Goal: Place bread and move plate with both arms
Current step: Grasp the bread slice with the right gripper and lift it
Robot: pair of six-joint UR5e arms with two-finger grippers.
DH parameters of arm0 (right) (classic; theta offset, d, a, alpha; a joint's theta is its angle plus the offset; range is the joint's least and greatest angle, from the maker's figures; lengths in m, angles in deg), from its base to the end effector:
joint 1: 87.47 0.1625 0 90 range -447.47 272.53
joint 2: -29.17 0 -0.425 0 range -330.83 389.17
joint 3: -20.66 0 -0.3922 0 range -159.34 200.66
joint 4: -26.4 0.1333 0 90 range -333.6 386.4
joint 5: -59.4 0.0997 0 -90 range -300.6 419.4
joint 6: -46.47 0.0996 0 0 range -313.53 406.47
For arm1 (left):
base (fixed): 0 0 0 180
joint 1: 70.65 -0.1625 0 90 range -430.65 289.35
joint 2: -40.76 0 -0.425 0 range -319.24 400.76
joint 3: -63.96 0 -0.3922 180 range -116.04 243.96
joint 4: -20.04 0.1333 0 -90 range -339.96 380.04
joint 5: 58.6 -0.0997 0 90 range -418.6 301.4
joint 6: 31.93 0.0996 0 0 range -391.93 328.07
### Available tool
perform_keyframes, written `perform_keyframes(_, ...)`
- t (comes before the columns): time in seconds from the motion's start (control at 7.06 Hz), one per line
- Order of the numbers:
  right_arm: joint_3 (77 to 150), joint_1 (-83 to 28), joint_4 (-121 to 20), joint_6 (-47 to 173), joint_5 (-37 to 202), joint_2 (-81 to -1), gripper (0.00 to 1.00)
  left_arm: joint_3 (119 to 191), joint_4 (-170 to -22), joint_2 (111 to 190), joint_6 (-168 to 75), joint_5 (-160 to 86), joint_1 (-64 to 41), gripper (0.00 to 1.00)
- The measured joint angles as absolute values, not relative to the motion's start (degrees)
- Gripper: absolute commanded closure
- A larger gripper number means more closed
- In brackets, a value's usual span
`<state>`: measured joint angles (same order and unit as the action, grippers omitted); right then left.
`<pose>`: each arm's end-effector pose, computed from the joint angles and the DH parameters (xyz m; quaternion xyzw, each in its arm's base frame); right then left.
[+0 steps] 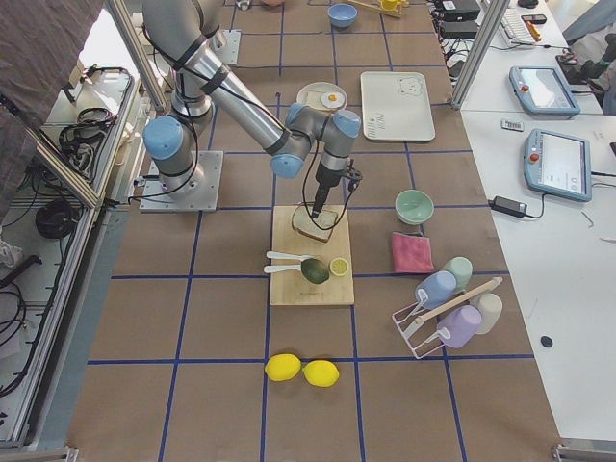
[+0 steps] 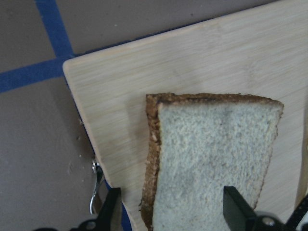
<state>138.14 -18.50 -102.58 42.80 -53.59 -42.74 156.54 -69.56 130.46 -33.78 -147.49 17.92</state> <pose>-0.0895 -0.4959 0.1839 -0.1363 -0.9688 -0.0976 0.1823 -0.1231 -0.4893 0.4691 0.0288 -0.9994 -0.0164 0.0096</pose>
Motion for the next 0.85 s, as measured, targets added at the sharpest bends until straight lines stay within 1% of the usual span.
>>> perform_keyframes(0.14,138.32,-18.6,-102.41,42.84,-53.62,-42.77,0.52,156.53,-69.47,130.48,-33.78,-147.48,17.89,0.0)
perform_keyframes(0.28,138.36,-18.62,-102.42,42.82,-53.61,-42.78,0.63,156.52,-69.32,130.48,-33.78,-147.48,17.89,0.0)
perform_keyframes(0.57,138.45,-18.64,-102.21,42.75,-53.55,-42.74,1.0,156.54,-69.16,130.56,-33.75,-147.51,17.89,0.0)
perform_keyframes(0.85,138.58,-18.67,-101.25,42.32,-53.49,-42.76,1.0,156.5,-68.13,130.6,-33.76,-147.54,17.86,0.0)
